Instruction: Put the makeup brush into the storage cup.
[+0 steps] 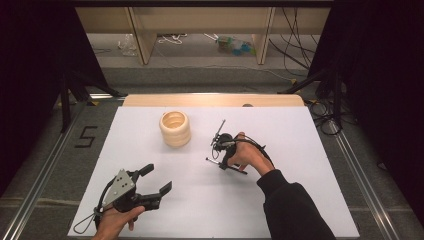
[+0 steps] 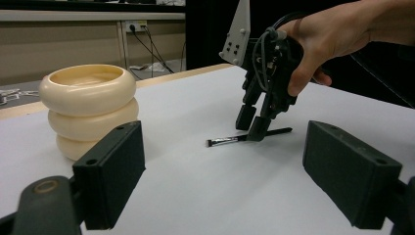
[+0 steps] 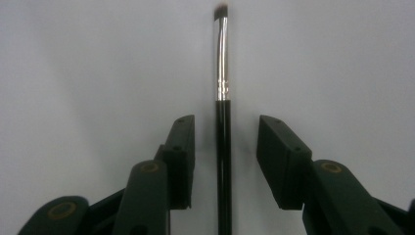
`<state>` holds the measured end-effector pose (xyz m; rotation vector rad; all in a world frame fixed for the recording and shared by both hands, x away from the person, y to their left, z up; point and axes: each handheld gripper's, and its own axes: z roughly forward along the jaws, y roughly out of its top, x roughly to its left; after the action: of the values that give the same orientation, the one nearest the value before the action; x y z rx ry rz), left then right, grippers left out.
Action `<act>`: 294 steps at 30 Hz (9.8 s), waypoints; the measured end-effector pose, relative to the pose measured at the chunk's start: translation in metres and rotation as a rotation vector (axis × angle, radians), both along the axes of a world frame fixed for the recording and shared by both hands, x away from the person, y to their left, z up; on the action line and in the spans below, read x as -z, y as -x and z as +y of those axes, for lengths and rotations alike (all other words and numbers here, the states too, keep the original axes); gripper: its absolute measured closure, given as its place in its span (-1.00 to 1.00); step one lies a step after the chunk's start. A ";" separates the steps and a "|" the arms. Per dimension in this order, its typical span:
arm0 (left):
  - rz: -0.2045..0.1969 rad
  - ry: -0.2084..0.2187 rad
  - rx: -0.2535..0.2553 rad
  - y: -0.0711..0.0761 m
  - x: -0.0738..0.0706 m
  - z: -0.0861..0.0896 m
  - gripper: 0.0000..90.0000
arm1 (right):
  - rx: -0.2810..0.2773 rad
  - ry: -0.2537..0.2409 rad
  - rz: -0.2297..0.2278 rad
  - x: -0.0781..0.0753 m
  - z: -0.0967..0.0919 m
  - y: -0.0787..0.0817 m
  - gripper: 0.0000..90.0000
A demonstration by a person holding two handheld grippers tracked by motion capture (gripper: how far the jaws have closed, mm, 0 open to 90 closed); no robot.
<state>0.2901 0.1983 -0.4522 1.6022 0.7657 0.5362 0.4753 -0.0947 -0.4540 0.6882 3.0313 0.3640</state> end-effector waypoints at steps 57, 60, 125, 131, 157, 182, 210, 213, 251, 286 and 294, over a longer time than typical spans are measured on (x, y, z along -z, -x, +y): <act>0.002 -0.005 0.002 -0.001 0.001 -0.001 -0.65 | -0.028 0.079 -0.038 -0.010 0.009 -0.003 0.86; 0.002 -0.008 0.002 0.000 0.001 -0.001 -0.65 | -0.019 0.041 -0.065 -0.018 0.005 -0.001 0.86; 0.040 0.002 0.011 0.000 0.003 -0.011 -0.62 | 0.050 -0.759 -0.316 -0.039 -0.025 0.075 0.86; 0.032 0.020 0.038 0.002 0.000 -0.017 -0.62 | 0.035 -0.787 -0.308 -0.043 -0.023 0.082 0.86; 0.065 0.002 0.150 -0.006 0.006 -0.053 -0.18 | -0.021 -0.894 -0.284 -0.043 -0.005 0.102 0.86; 0.090 0.033 0.185 -0.012 0.008 -0.061 0.13 | -0.067 -0.919 -0.251 -0.044 0.012 0.117 0.86; 0.084 0.076 0.214 -0.014 0.009 -0.062 0.64 | -0.103 -0.950 -0.266 -0.045 0.018 0.123 0.86; 0.076 0.070 0.220 -0.014 0.008 -0.061 0.70 | -0.105 -0.950 -0.270 -0.046 0.017 0.123 0.86; 0.126 0.096 0.052 -0.030 0.006 -0.033 0.85 | 0.061 -0.837 -0.417 -0.060 -0.025 0.119 -0.15; 0.084 0.069 -0.050 -0.059 -0.008 -0.020 0.85 | 0.247 -0.792 -0.489 -0.033 -0.107 0.130 -0.36; 0.079 0.052 -0.064 -0.070 -0.011 -0.021 0.85 | 0.278 -0.810 -0.501 -0.026 -0.126 0.135 -0.41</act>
<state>0.3597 0.1777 -0.4416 1.5619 0.8856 0.4975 0.3404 -0.2207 -0.4276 0.8439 2.2067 1.5095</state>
